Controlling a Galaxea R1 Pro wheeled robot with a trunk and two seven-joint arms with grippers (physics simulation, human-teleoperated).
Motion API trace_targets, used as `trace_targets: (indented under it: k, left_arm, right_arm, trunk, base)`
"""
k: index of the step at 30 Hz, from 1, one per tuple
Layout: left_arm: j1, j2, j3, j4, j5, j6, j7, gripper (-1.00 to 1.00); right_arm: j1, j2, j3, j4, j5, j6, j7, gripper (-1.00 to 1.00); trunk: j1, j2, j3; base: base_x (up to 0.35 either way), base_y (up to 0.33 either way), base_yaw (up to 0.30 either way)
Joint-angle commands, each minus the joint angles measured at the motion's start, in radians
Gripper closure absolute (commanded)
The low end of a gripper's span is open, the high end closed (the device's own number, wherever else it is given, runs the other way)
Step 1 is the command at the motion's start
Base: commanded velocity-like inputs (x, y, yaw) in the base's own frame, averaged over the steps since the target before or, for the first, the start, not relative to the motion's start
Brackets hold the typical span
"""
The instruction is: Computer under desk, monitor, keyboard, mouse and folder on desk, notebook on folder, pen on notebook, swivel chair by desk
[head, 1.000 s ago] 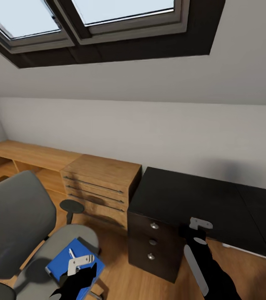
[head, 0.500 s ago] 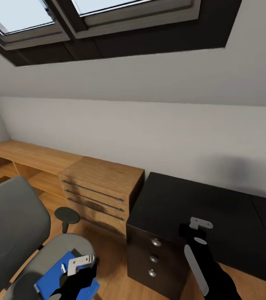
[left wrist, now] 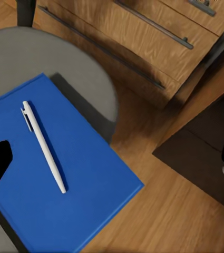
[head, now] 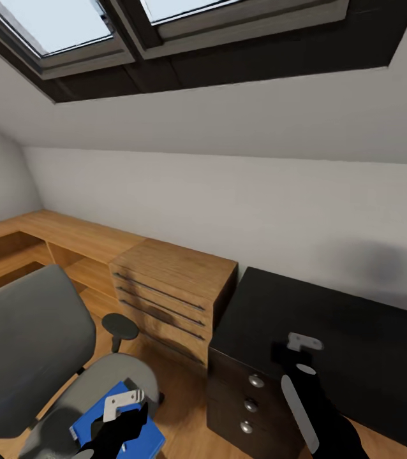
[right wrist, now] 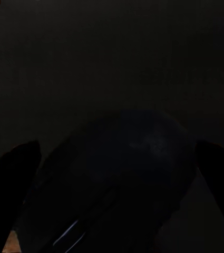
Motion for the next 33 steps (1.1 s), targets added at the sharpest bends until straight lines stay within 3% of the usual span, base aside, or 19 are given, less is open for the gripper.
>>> trace_targets:
  k: [1,7,10,15,17,22,25,33]
  left_arm:
    - [0.000,0.000,-0.001,-0.002,0.008,0.004,0.007,-1.00]
    - [0.000,0.001,0.002,-0.003,0.008,0.004,0.007,-1.00]
    - [0.000,0.001,0.006,-0.005,0.008,0.004,0.006,-1.00]
    - [0.001,0.001,0.008,-0.008,0.008,0.004,0.006,-1.00]
    - [0.000,0.002,0.008,-0.009,0.008,0.004,0.006,-1.00]
    - [0.000,0.002,0.010,-0.020,0.008,0.004,0.006,-1.00]
    - [0.000,0.002,0.009,-0.024,0.008,0.004,0.007,-1.00]
    - [0.000,0.002,0.010,-0.027,0.011,0.006,0.003,-1.00]
  right_arm:
    - [-0.001,0.000,0.002,-0.002,-0.008,0.002,0.014,1.00]
    - [-0.001,0.001,0.006,0.004,-0.007,0.002,0.101,1.00]
    - [-0.020,0.002,0.007,0.093,-0.007,0.002,0.119,1.00]
    - [-0.143,0.002,0.007,0.225,-0.009,0.002,0.135,1.00]
    - [-0.220,0.001,0.007,0.316,-0.009,0.002,0.167,1.00]
    - [-0.337,0.001,0.003,0.486,-0.011,-0.025,0.270,1.00]
    - [-0.356,0.003,0.005,0.600,-0.006,-0.142,0.300,1.00]
    - [-0.358,0.015,0.001,0.630,-0.005,-0.182,0.299,1.00]
  trunk:
    - [0.000,-0.001,-0.001]
    - [0.000,-0.001,-0.001]
    - [0.000,-0.001,-0.001]
    - [0.000,-0.001,-0.001]
    - [0.000,-0.001,-0.001]
    - [0.000,-0.001,-0.001]
    - [0.000,-0.001,-0.001]
    - [0.000,-0.001,-0.001]
  base:
    - [0.001,0.000,0.041]
    - [0.000,0.000,0.017]
    - [0.000,0.000,0.001]
    - [0.000,0.000,0.000]
    - [0.000,0.000,0.000]
    - [0.000,0.000,0.000]
    - [0.000,0.000,0.000]
    - [0.000,0.000,0.075]
